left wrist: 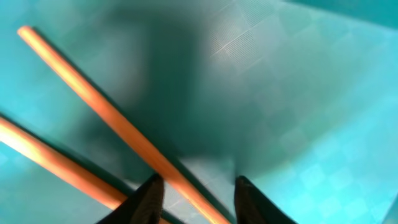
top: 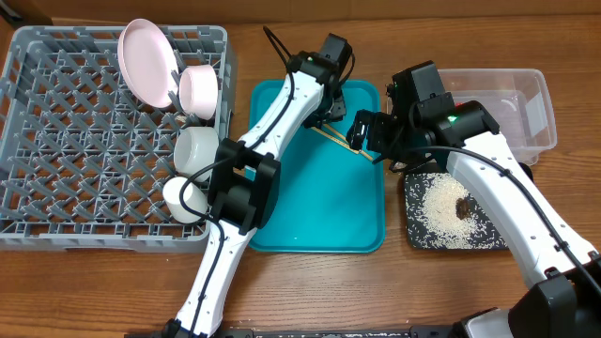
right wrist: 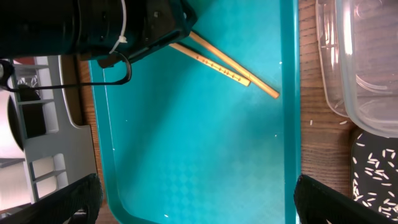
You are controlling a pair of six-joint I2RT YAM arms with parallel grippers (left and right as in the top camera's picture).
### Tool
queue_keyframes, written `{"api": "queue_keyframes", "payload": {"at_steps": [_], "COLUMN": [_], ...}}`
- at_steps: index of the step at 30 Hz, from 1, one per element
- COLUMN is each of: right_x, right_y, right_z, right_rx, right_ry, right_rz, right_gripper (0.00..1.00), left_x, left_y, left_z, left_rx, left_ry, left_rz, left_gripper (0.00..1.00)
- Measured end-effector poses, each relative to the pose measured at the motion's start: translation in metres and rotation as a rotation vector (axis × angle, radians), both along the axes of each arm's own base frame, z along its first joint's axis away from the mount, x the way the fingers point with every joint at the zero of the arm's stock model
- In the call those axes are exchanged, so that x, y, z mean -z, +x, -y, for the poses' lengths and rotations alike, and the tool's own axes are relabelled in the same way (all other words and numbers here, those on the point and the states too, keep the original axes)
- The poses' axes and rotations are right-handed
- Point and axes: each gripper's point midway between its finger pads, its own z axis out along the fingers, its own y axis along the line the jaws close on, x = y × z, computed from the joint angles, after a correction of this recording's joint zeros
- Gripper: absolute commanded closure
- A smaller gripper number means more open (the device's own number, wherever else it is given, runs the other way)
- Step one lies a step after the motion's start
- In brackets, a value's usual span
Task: Sort waste into correct bins and load items into the dishwasher
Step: 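Lift the chopstick upright off the tray with the left gripper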
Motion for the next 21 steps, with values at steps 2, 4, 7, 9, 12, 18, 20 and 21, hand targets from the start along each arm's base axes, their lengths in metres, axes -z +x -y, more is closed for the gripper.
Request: {"api": "queue_keyframes", "payload": {"at_steps": [2, 4, 7, 9, 12, 18, 20, 21], "right_x": [0.0001, 0.0, 0.0, 0.0001, 0.0, 0.0, 0.0, 0.0], "right_y": [0.0, 0.0, 0.0001, 0.0, 0.0, 0.0, 0.0, 0.0], "right_z": [0.0001, 0.0, 0.0, 0.0001, 0.0001, 0.0, -0.0001, 0.0], "right_rx": [0.0, 0.0, 0.0, 0.0, 0.0, 0.0, 0.0, 0.0], "right_ry": [0.0, 0.0, 0.0, 0.0, 0.0, 0.0, 0.0, 0.0], "right_rz": [0.0, 0.0, 0.0, 0.0, 0.0, 0.0, 0.0, 0.0], "right_gripper": [0.0, 0.0, 0.0, 0.0, 0.0, 0.0, 0.0, 0.0], "left_x": [0.0004, 0.0009, 0.0013, 0.0008, 0.0009, 0.0005, -0.0022, -0.0035], "left_y": [-0.0004, -0.0005, -0.0001, -0.0001, -0.0003, -0.0002, -0.0012, -0.0023], "left_z": [0.0006, 0.001, 0.0018, 0.0021, 0.0022, 0.0022, 0.0021, 0.002], "left_rx": [0.002, 0.001, 0.003, 0.004, 0.004, 0.004, 0.009, 0.013], "left_ry": [0.0, -0.001, -0.004, -0.005, -0.006, -0.007, -0.006, -0.005], "left_rz": [0.006, 0.008, 0.01, 0.012, 0.011, 0.011, 0.007, 0.002], "left_gripper": [0.82, 0.91, 0.96, 0.96, 0.96, 0.96, 0.96, 0.96]}}
